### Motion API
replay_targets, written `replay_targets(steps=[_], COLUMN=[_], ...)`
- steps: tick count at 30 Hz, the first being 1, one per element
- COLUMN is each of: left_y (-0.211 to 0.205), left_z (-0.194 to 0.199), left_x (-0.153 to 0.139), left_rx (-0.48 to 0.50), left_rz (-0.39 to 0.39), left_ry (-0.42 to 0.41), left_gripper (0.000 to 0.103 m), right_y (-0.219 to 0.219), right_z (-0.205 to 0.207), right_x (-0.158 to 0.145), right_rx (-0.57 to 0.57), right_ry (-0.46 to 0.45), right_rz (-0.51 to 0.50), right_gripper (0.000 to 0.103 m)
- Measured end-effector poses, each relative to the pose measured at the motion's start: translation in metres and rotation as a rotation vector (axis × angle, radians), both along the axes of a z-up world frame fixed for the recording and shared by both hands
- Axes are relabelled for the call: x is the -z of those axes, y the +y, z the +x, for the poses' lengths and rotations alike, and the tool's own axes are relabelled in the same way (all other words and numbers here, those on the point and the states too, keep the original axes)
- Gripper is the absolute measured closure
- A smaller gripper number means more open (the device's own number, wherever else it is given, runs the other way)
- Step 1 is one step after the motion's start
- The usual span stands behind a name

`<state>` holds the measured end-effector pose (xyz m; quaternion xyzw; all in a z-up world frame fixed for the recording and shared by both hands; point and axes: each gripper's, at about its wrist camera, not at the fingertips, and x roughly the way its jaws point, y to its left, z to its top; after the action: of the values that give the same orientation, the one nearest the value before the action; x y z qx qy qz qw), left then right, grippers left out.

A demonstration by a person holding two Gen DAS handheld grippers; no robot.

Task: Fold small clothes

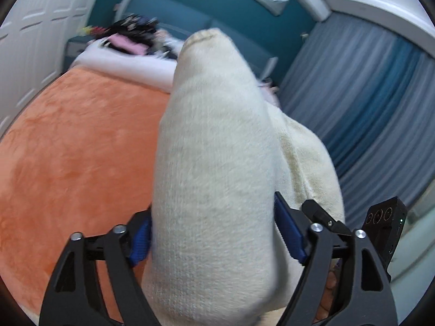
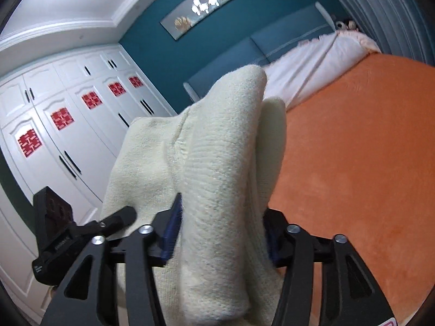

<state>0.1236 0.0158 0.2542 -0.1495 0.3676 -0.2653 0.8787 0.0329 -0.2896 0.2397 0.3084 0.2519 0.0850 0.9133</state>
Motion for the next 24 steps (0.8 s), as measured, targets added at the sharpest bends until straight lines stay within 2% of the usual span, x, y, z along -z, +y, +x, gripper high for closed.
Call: replay_targets(steps=[2, 3, 4, 6, 7, 10, 12, 15, 17, 19, 23, 24], left_y=[0.012, 0.026, 0.038, 0.056, 0.061, 0.058, 0.048, 0.034, 0.032, 0.036, 0.063, 0.067], left_z=[0.012, 0.011, 0.004, -0.013, -0.023, -0.044, -0.053, -0.052, -0.051, -0.049, -0.03, -0.021], left_x=[0.065, 0.087, 0.106, 0.129, 0.137, 0.156, 0.165, 0.173, 0.176, 0.175, 0.168, 0.17], left_rx=[-0.105, -0.133, -0.149, -0.174, -0.183, -0.191, -0.168, -0.149, -0.16, -0.183, -0.252, -0.259], left_rz=[0.143, 0.181, 0.186, 0.137, 0.126, 0.147, 0.179, 0.189, 0.179, 0.137, -0.029, -0.057], left_ry=[0.096, 0.14, 0.178, 0.203, 0.211, 0.221, 0.224, 0.232, 0.242, 0.25, 0.258, 0.27], left_gripper=[0.03, 0.033, 0.034, 0.033, 0.032, 0.031, 0.031, 0.028, 0.026, 0.025, 0.011, 0.011], right_y=[0.005, 0.006, 0.004, -0.001, -0.003, -0.004, -0.006, -0.008, 0.002, 0.007, 0.02, 0.023], right_z=[0.021, 0.024, 0.016, -0.017, -0.032, -0.056, -0.063, -0.052, -0.038, -0.011, 0.04, 0.055], right_x=[0.065, 0.094, 0.117, 0.141, 0.149, 0.163, 0.162, 0.158, 0.165, 0.161, 0.173, 0.178], right_rx=[0.057, 0.083, 0.089, 0.094, 0.107, 0.092, 0.082, 0.074, 0.07, 0.071, 0.025, 0.018], right_ry=[0.197, 0.31, 0.373, 0.378, 0.396, 0.457, 0.472, 0.463, 0.451, 0.443, 0.475, 0.486], right_rz=[-0.077, -0.102, -0.079, 0.012, 0.019, -0.017, -0.028, 0.021, 0.025, 0.016, -0.023, -0.026], right_gripper=[0.038, 0.045, 0.047, 0.047, 0.047, 0.047, 0.047, 0.046, 0.039, 0.027, 0.025, 0.023])
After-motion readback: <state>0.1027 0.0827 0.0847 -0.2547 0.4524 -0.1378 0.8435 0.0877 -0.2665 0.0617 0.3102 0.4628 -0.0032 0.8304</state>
